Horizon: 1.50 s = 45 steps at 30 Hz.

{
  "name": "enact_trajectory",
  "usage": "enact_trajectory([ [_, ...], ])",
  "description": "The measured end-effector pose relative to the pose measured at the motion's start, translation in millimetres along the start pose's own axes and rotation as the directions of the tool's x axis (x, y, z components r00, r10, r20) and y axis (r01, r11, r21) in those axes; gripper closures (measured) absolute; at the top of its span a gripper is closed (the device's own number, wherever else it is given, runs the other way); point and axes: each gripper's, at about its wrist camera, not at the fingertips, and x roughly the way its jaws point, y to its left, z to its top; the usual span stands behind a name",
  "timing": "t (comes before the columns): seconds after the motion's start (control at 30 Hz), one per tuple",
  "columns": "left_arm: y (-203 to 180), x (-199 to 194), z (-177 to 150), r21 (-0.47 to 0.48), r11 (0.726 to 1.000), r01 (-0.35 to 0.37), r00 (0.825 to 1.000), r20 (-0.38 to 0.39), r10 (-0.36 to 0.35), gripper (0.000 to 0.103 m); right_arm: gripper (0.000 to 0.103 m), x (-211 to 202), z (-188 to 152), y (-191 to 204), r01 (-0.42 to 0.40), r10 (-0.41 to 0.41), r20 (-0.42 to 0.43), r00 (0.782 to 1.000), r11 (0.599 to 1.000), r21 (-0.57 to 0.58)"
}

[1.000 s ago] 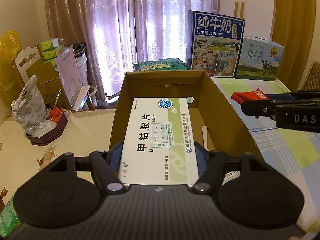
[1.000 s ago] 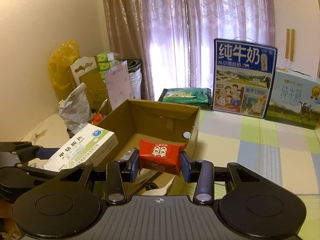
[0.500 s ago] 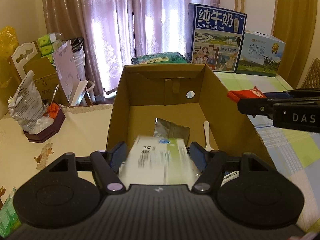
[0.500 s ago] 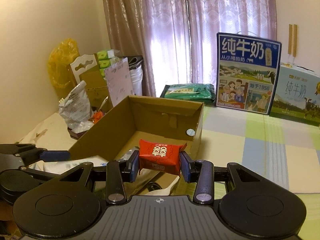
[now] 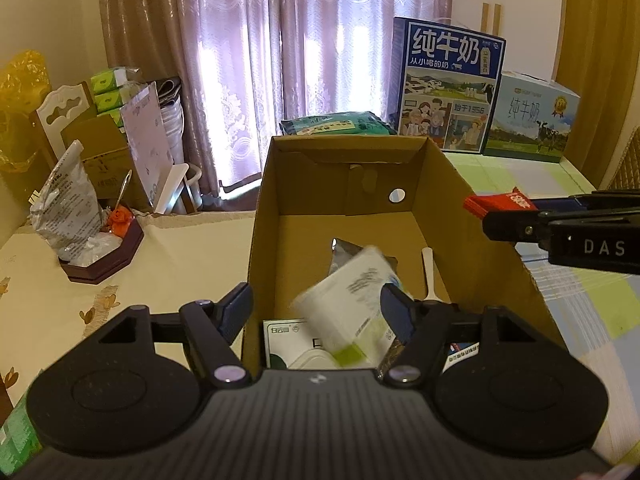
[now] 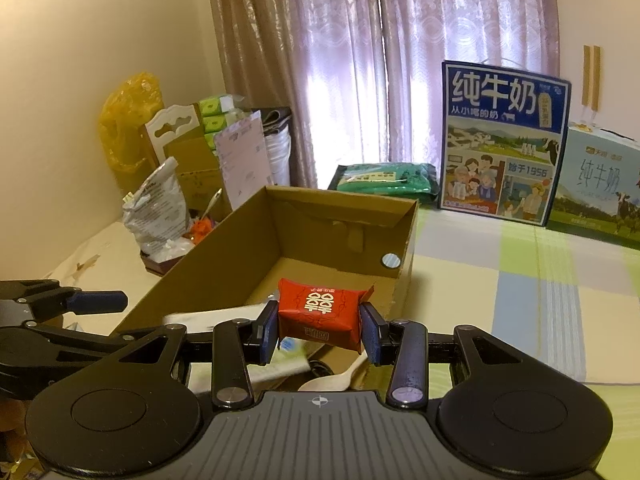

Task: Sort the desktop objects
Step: 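Open both tools to drop the medicine box and red packet into the box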

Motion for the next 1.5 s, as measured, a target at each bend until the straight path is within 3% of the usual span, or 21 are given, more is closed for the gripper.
enact_trajectory([
  [0.57, 2, -5, -2, 0.0, 1.0, -0.003, 1.0, -0.004, 0.003, 0.034, 0.063, 3, 2, 9, -0.021, 0.021, -0.002, 1.0, 1.0, 0.009],
  [0.6, 2, -5, -2, -0.001, 1.0, -0.004, 1.0, -0.004, 0.004, 0.034, 0.061, 3, 3, 9, -0.021, 0.021, 0.001, 1.0, 1.0, 0.014],
  [0.63, 2, -5, -2, -0.001, 1.0, -0.003, 1.0, -0.004, 0.003, 0.034, 0.052, 3, 3, 9, -0.027, 0.027, 0.003, 1.0, 0.999, 0.02],
  [0.67, 2, -5, -2, 0.0, 1.0, -0.003, 1.0, -0.005, 0.003, 0.034, 0.035, 3, 4, 8, -0.032, 0.032, 0.006, 0.999, 0.999, 0.027],
  [0.73, 2, -5, -2, 0.0, 1.0, -0.003, 1.0, -0.006, 0.003, 0.034, 0.021, 2, 5, 7, -0.038, 0.037, 0.018, 0.999, 0.999, 0.036],
  [0.93, 1, -10, -6, -0.001, 1.0, -0.01, 1.0, -0.008, 0.01, 0.032, 0.021, -8, 9, -2, -0.029, 0.025, 0.051, 0.998, 0.998, 0.061],
  [1.23, -8, -28, -8, 0.007, 1.0, -0.019, 1.0, 0.006, 0.019, 0.019, 0.021, -31, 5, -23, -0.005, 0.0, 0.045, 0.999, 0.995, 0.104],
  [1.5, -17, -57, -11, 0.025, 0.998, -0.049, 0.998, 0.033, 0.048, 0.002, 0.004, -64, -6, -22, -0.016, 0.012, 0.035, 0.999, 0.994, 0.106],
])
